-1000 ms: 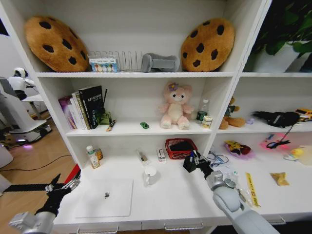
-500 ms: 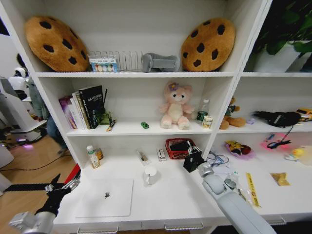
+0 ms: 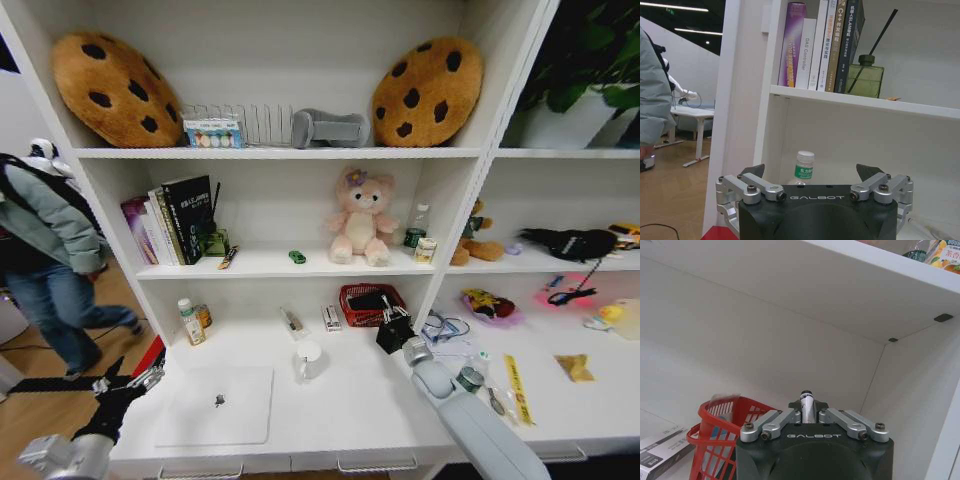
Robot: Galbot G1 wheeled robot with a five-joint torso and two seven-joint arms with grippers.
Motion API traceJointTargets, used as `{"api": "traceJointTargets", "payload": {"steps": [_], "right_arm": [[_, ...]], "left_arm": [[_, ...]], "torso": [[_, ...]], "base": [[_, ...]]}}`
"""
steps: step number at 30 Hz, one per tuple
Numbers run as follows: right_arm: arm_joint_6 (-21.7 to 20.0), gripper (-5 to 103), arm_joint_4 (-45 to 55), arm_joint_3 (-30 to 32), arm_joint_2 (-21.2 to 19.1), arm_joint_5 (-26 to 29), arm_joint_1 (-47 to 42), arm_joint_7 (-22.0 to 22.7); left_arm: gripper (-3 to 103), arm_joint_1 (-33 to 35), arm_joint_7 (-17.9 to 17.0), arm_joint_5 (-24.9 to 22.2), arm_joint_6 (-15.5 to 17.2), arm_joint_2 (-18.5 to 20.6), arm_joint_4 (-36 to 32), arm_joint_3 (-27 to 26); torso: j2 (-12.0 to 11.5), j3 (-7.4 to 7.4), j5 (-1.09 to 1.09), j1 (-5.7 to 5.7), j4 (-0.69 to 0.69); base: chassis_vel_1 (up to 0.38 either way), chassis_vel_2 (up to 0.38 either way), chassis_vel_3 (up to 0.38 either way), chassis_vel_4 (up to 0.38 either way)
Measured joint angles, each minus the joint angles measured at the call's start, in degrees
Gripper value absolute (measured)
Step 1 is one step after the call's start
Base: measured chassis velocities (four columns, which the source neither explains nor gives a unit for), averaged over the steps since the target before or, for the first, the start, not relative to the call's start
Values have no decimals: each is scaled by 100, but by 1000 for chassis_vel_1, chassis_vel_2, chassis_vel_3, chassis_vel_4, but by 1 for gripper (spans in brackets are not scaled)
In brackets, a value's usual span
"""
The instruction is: Organize the objects on the table.
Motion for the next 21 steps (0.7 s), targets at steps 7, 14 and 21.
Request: {"api": "traceJointTargets", "payload": {"steps": [7,14,21], "right_arm": [[-27,25,116,92,-64,47,-153,15],[-85,47,366,245,-114,77,-400,50],[-351,74,1457,519,-233,294,-1082,203]], "left_arm": [[100,0,0,0,0,0,0,0],[100,0,0,0,0,0,0,0],[100,0,0,0,0,0,0,0]], "torso": [[0,0,0,0,0],[0,0,0,0,0],[0,0,-1,-1,1]], "base": [[0,0,0,0],[0,0,0,0],[0,0,0,0]]}}
